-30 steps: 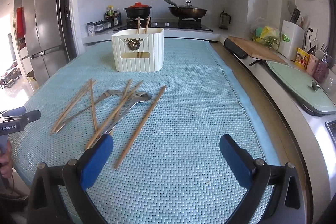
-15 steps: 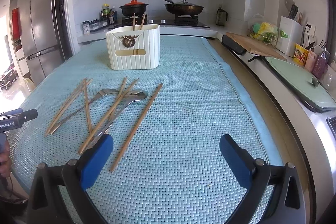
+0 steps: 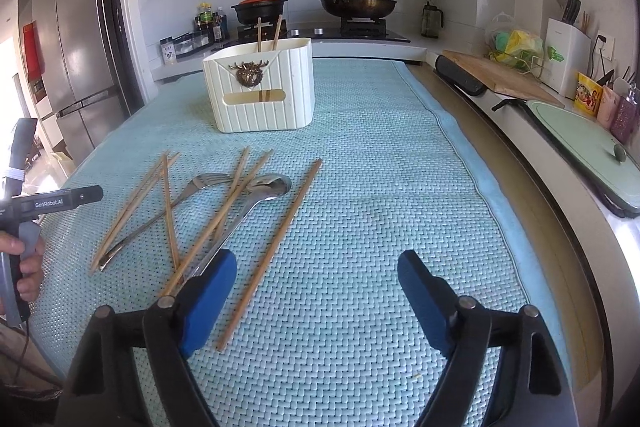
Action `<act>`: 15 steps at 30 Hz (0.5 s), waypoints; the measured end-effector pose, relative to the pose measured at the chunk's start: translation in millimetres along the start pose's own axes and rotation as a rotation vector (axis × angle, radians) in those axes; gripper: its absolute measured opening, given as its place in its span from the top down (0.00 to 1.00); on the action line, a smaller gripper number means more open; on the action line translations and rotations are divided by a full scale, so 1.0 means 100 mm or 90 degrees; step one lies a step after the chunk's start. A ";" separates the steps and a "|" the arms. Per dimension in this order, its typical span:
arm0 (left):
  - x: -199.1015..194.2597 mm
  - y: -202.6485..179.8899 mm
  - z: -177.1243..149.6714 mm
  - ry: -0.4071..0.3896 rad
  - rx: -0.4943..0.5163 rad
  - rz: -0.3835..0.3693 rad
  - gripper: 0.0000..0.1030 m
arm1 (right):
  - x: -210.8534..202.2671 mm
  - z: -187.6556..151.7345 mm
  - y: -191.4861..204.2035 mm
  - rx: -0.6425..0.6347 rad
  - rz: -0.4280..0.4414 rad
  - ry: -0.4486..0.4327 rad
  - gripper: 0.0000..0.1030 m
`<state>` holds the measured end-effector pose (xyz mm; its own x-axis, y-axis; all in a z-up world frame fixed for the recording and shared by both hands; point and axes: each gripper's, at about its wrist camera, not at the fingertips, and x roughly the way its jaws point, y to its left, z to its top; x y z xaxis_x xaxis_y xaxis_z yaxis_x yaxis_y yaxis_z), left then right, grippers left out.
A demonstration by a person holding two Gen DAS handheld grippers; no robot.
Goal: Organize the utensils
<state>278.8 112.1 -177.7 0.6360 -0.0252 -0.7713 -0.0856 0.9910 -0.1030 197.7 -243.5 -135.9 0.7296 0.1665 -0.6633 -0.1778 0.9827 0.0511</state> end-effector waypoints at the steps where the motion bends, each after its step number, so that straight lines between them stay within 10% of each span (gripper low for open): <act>1: 0.04 -0.01 0.02 0.004 0.003 0.000 0.01 | 0.05 0.02 0.00 0.004 0.004 0.005 0.27; 15: 0.41 -0.07 0.16 0.038 0.024 0.039 0.01 | 0.81 0.22 0.21 -0.018 0.043 0.085 0.48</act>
<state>317.6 106.0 -199.0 0.5841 0.0287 -0.8112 -0.0930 0.9952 -0.0318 267.4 -207.7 -172.4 0.6210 0.2174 -0.7531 -0.2434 0.9668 0.0784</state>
